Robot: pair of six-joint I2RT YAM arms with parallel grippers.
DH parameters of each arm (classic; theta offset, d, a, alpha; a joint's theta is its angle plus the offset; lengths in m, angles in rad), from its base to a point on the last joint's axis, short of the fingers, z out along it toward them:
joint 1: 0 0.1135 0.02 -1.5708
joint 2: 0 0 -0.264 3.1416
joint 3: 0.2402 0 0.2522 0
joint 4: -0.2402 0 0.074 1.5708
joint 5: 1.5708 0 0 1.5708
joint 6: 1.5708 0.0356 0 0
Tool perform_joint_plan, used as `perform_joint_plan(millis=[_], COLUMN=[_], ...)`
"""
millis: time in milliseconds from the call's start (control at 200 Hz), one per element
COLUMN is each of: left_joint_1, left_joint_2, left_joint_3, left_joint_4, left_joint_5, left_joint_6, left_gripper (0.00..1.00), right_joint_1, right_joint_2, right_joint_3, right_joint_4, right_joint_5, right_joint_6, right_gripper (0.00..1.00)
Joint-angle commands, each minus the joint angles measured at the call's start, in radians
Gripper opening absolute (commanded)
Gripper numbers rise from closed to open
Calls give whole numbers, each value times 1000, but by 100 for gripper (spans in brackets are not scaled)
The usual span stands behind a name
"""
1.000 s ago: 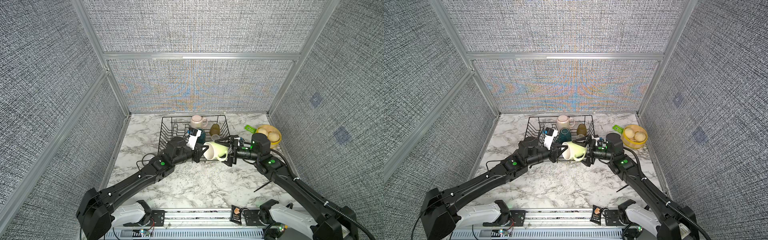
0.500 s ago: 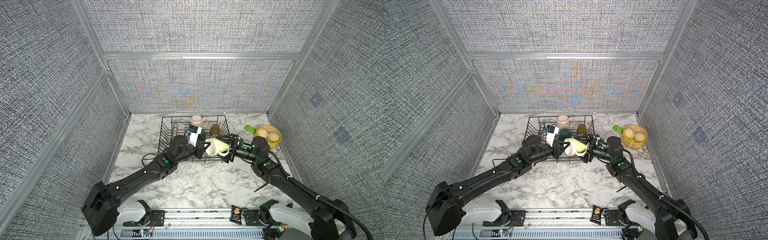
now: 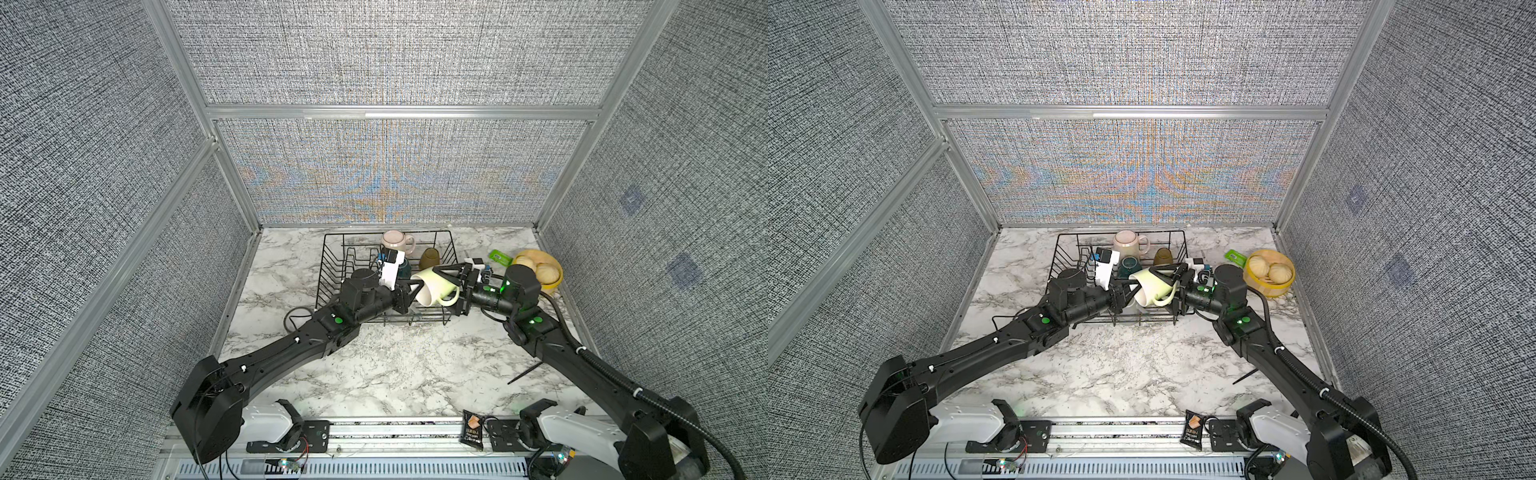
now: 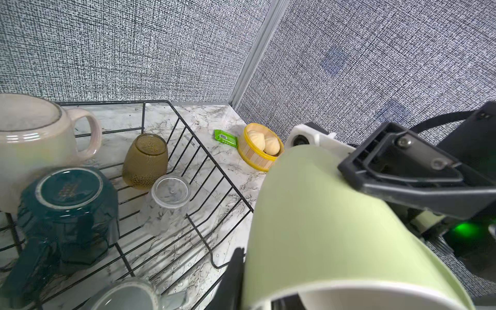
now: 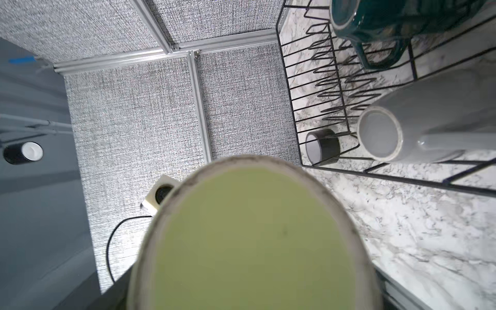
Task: Load cups into a dish rack
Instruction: Place the cup upside down at the dish rack.
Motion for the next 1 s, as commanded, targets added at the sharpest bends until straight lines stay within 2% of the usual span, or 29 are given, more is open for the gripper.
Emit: perform_joint_plan(millis=[0, 125, 475, 645, 740, 920, 995], left_joint_1=[-3, 2, 22, 27, 29, 31, 31], left_joint_2=[6, 23, 74, 81, 68, 16, -9], left_joint_3=[4, 19, 45, 53, 38, 31, 23], left_joint_4=[14, -16, -71, -108, -112, -168, -176], left_joint_5=[37, 33, 2, 3, 1, -32, -46], left_joint_6=[13, 21, 33, 35, 36, 48, 49], left_gripper=[23, 37, 44, 48, 49, 49, 50], right_joint_1=[-4, -4, -6, -6, -6, -6, -6], right_joint_2=[-8, -2, 39, 68, 96, 166, 198], right_joint_3=[44, 74, 132, 119, 117, 174, 194], right_joint_4=[-97, -158, -355, -387, -370, -415, -431], right_joint_5=[59, 79, 213, 293, 298, 312, 298], right_joint_6=[-211, -302, -585, -793, -901, -1185, -1321], right_gripper=[76, 73, 68, 67, 63, 60, 56])
